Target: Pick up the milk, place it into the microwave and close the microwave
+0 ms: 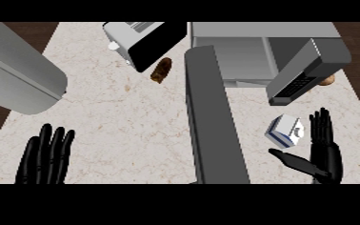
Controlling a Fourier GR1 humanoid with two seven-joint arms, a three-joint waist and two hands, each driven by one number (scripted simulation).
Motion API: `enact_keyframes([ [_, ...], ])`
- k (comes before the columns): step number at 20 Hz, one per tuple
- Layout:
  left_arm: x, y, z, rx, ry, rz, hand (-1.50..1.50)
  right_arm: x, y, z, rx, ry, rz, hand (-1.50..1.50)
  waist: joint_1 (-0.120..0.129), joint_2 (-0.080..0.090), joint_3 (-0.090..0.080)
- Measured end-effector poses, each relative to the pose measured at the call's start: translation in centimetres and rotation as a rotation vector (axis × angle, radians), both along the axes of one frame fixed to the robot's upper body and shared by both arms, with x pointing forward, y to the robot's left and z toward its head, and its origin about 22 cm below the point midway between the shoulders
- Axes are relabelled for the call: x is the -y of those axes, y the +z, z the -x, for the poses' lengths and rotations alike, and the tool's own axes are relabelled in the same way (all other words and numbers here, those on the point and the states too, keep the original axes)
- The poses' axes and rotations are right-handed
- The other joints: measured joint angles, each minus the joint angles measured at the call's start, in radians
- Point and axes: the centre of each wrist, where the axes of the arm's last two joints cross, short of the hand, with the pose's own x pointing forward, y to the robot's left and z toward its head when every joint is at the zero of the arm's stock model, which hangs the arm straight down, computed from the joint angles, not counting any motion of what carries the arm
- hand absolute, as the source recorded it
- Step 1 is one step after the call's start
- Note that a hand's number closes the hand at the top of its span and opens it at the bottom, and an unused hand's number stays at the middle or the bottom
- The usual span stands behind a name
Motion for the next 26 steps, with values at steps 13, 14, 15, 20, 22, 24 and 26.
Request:
enact_keyframes([
  [13,0.0,0.3,-0.3,0.005,-0.002,-0.013,-1.5,2.2,-5.2,-0.4,-0.012,-0.009,-0.037,-1.5,0.007,0.003,0.001],
  [14,0.2,0.6,0.1,0.006,-0.002,-0.01,-1.5,2.2,-5.5,-0.2,-0.022,-0.008,-0.038,-1.5,0.009,0.003,0.001],
  [15,0.1,0.5,0.5,0.003,-0.006,-0.008,-1.5,2.2,-5.6,-0.3,-0.028,-0.005,-0.039,-1.5,0.01,0.003,0.001],
  [20,-0.2,0.2,0.5,0.004,-0.004,-0.007,-1.5,2.8,-6.1,0.3,-0.056,0.07,0.022,1.5,0.015,0.005,0.002],
  [22,-0.6,0.5,0.6,0.003,-0.004,-0.005,-1.5,2.2,-6.0,-0.2,-0.035,0.083,0.056,1.5,0.015,0.004,0.001],
  [24,-0.6,0.5,0.4,0.004,-0.007,-0.005,-1.5,2.1,-5.9,-0.6,-0.018,0.088,0.047,1.5,0.013,0.004,0.001],
  [26,-0.7,0.6,0.4,0.002,-0.008,-0.003,-1.5,1.3,-6.0,-1.0,-0.002,0.119,0.027,1.5,0.011,0.004,0.0],
])
